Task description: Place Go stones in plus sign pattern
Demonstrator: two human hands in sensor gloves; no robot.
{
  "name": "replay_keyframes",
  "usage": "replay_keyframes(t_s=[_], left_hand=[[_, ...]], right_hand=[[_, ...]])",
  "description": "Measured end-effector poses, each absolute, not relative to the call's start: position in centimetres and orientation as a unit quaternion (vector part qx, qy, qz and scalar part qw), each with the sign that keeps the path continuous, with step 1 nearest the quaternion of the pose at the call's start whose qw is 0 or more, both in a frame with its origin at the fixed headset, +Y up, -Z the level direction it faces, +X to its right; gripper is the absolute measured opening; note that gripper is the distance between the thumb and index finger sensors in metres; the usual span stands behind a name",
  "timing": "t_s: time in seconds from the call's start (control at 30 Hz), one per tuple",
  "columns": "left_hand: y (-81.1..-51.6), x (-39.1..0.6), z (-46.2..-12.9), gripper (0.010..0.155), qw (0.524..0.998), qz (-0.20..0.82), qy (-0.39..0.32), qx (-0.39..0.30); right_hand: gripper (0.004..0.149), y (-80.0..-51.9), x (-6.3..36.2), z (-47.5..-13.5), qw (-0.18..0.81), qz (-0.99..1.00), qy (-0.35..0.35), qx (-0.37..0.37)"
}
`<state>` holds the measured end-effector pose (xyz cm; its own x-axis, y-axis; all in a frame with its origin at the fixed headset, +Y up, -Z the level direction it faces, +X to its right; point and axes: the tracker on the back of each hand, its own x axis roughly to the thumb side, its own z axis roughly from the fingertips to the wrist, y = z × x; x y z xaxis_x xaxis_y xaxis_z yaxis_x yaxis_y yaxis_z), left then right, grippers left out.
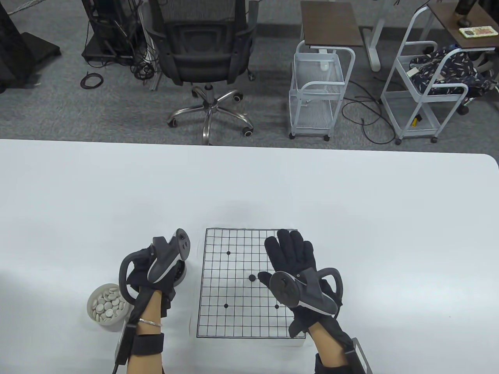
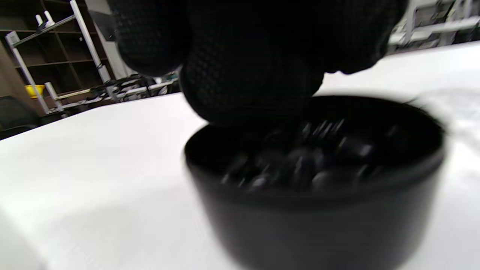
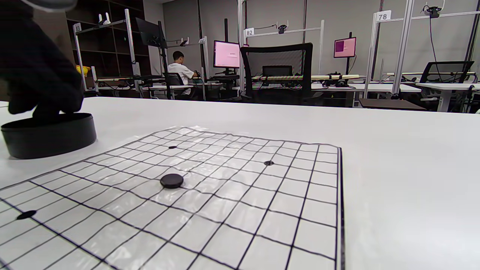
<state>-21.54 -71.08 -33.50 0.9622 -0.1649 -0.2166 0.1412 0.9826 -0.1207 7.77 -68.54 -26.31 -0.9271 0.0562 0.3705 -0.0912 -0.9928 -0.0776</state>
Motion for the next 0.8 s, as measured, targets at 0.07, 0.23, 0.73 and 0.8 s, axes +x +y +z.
replay_keyframes(t_s=[0.07, 0.23, 0.73, 0.8], left_hand=[[-70.0, -20.3, -33.1, 0.043, 0.996, -0.037, 0.074, -0.025], [-69.5, -15.8, -32.6, 0.043, 0.998, 0.055, -0.043, -0.013], [-74.8, -7.3, -34.4, 0.042, 0.963, 0.137, -0.145, -0.181], [-75.4, -6.9, -34.6, 0.042, 0.962, 0.134, -0.140, -0.194]], right_hand=[[0.078, -68.5, 7.8, -26.3, 0.039, 0.981, -0.046, 0.186], [0.078, -68.5, 7.9, -26.4, 0.041, 0.981, -0.046, 0.182], [0.078, -68.6, 8.3, -26.6, 0.044, 0.982, -0.043, 0.177], [0.078, -68.6, 8.4, -26.6, 0.045, 0.982, -0.043, 0.176]])
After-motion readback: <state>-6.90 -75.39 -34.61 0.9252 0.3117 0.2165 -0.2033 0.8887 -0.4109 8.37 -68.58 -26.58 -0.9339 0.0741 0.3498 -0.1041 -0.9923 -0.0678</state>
